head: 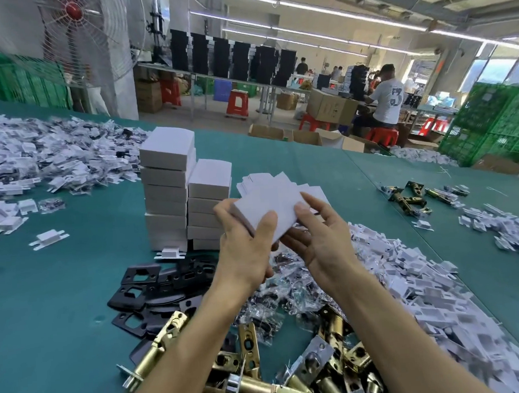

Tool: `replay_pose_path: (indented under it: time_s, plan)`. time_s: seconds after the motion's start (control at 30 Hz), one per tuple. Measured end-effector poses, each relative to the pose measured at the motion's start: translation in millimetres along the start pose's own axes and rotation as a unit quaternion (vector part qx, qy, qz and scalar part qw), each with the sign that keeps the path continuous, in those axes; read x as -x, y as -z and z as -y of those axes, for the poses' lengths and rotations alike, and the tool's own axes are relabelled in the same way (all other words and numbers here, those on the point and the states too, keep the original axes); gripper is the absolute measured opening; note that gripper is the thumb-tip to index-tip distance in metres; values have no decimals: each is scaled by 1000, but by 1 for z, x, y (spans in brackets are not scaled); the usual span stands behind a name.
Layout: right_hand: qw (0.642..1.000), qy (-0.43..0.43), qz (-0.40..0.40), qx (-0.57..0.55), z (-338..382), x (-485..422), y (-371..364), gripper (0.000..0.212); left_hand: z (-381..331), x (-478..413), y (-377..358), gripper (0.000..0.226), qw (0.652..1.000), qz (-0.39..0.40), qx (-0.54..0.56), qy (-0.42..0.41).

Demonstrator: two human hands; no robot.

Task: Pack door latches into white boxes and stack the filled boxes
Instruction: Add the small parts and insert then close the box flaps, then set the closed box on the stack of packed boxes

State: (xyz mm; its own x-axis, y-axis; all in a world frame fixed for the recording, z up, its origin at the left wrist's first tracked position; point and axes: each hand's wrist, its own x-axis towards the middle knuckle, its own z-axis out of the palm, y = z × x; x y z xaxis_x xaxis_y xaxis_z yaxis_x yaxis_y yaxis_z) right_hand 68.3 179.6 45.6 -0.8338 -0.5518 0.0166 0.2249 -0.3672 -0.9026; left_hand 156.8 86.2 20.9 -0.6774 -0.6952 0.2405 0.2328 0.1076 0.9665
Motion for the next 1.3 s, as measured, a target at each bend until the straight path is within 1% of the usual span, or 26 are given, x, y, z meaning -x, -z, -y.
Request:
replay_pose_path:
  time_s: [0.03, 0.07, 0.13, 0.2, 0.23, 0.27, 0.3, 0.37, 0.43, 0.47, 0.53, 0.57, 0.6, 0.67, 0.73, 0.83, 0.9, 0.93, 1.0, 1.03, 1.1, 1.2, 1.23, 1.3]
  plan:
    - [1000, 9, 3, 26, 2, -4, -4, 27, 3, -3, -1, 38, 1000, -18, -12, 12]
    - [998, 17, 10, 53, 4, -8, -8, 31, 4, -7, -2, 37, 999, -35, -3, 36]
    - [994, 19, 47, 92, 9, -14, -18, 49, 3, -22, -3, 30, 991, -72, 72, 88]
    - [988, 1, 107, 107, 11, -19, -27, 71, -3, -41, -5, 27, 974, -128, 148, 117]
    - [985, -7, 127, 121, 11, -20, -30, 78, -7, -50, -5, 28, 964, -158, 174, 122]
    - [981, -11, 130, 142, 9, -20, -31, 79, -10, -58, -4, 29, 956, -185, 191, 123]
    - [978, -14, 121, 168, 7, -19, -31, 74, -12, -66, -3, 30, 951, -203, 199, 123]
    - [969, -30, 105, 220, 4, -16, -23, 55, -16, -80, 0, 34, 947, -212, 204, 129]
    - [964, -73, 98, 236, 0, -12, -9, 40, -16, -88, 4, 39, 943, -217, 205, 146]
    - [963, -90, 92, 238, -2, -10, -2, 35, -15, -89, 6, 44, 942, -223, 201, 151]
    - [961, -109, 80, 239, -6, -7, 11, 28, -10, -89, 5, 64, 944, -229, 178, 155]
    - [962, -115, 76, 234, -8, -7, 17, 26, -7, -88, 4, 69, 947, -230, 166, 149]
    - [962, -120, 72, 233, -10, -8, 21, 25, -4, -87, 4, 70, 949, -234, 158, 140]
    - [956, -126, 68, 257, -13, -9, 28, 22, -1, -86, 4, 68, 948, -244, 154, 131]
    - [950, -131, 73, 276, -15, -9, 34, 19, -3, -88, 3, 65, 940, -261, 173, 135]
    - [949, -144, 81, 270, -19, -13, 41, 18, -11, -93, 2, 60, 916, -285, 245, 139]
    - [944, -148, 86, 281, -21, -17, 45, 20, -14, -94, 0, 57, 904, -282, 294, 133]
    - [941, -150, 89, 289, -22, -20, 47, 21, -14, -94, -1, 54, 900, -280, 310, 128]
    - [931, -141, 85, 326, -24, -26, 48, 19, -11, -96, -3, 36, 897, -280, 327, 106]
    - [922, -122, 74, 360, -24, -30, 49, 15, -10, -95, -4, 31, 900, -276, 323, 91]
    - [897, -58, 36, 437, -25, -44, 47, 12, -3, -91, -6, 32, 919, -254, 296, 57]
    - [862, 38, -37, 504, -30, -79, 41, 18, 14, -78, -4, 27, 955, -205, 213, 25]
    - [846, 66, -49, 526, -31, -92, 37, 20, 21, -73, -2, 24, 968, -184, 169, 30]
    - [794, 103, -26, 599, -35, -118, 30, 27, 35, -64, 3, 20, 989, -119, 63, 62]
